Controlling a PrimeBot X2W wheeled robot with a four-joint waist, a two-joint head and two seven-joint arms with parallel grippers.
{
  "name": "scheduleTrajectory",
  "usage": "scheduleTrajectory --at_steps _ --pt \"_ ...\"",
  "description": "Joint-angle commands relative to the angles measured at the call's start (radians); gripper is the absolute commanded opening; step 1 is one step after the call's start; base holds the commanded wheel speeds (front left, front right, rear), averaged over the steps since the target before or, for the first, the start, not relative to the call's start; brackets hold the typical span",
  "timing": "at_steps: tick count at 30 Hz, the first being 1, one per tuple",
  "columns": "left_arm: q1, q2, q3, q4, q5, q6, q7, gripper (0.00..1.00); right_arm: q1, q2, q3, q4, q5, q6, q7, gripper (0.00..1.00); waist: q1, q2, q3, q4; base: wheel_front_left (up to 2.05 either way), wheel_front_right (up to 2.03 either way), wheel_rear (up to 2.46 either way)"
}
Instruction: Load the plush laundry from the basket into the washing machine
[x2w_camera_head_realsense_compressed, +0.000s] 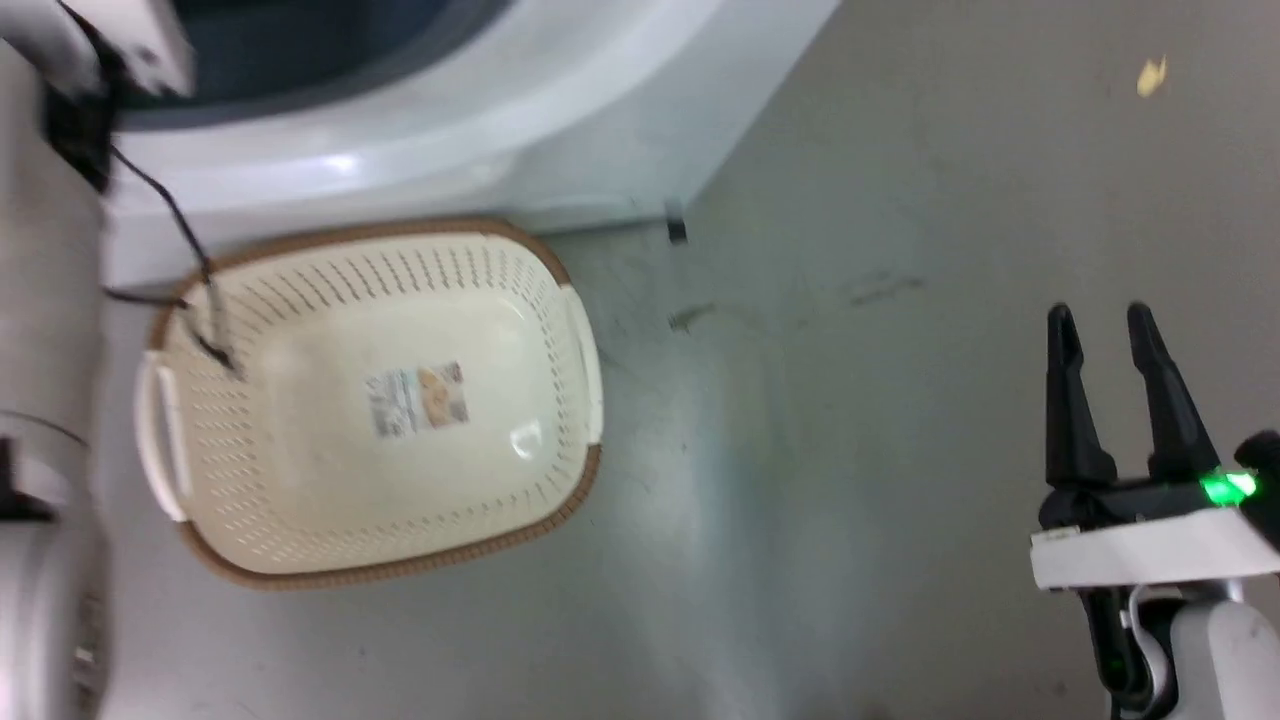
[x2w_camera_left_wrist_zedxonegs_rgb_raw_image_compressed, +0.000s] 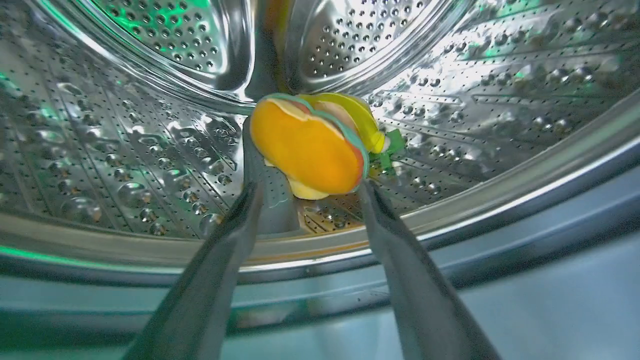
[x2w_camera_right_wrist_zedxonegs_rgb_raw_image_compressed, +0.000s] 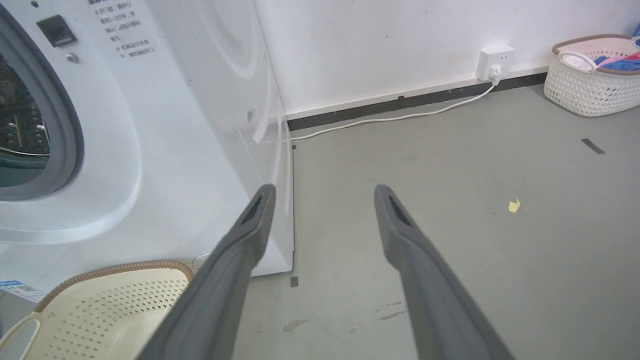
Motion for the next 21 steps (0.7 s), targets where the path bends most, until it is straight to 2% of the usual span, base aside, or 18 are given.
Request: scheduleTrajectory --at_steps 1,6,10,17,21 --pt "0.031 -0.017 -0.003 0.005 -0.008 -0.005 -0.026 1.00 0.018 -0.001 -0.009 0.006 -0.011 0.001 -0.005 1.00 0.0000 0.0000 -0.088 0.046 0.00 0.00 0.00" --pt "0.145 -0.074 -0.014 -0.013 -0.041 -0.018 -0.133 1.00 0.056 -0.001 -0.027 0.010 -0.053 0.001 -0.005 1.00 0.0000 0.0000 -0.231 0.096 0.00 0.00 0.00" --pt "0.275 -0.119 -0.031 -0.109 -0.075 -0.021 -0.160 1.00 0.090 -0.001 -0.040 0.008 -0.082 0.001 -0.005 1.00 0.0000 0.0000 -0.342 0.137 0.00 0.00 0.00" --pt "0.642 -0.160 0.015 -0.514 -0.125 -0.021 -0.162 1.00 0.146 -0.001 -0.039 0.005 -0.118 0.001 -0.005 1.00 0.0000 0.0000 -0.496 0.196 0.00 0.00 0.00" --pt "0.867 -0.178 0.023 -0.702 -0.108 0.003 -0.162 1.00 0.186 -0.001 -0.028 0.010 -0.119 0.001 -0.005 1.00 0.0000 0.0000 -0.555 0.224 0.00 0.00 0.00"
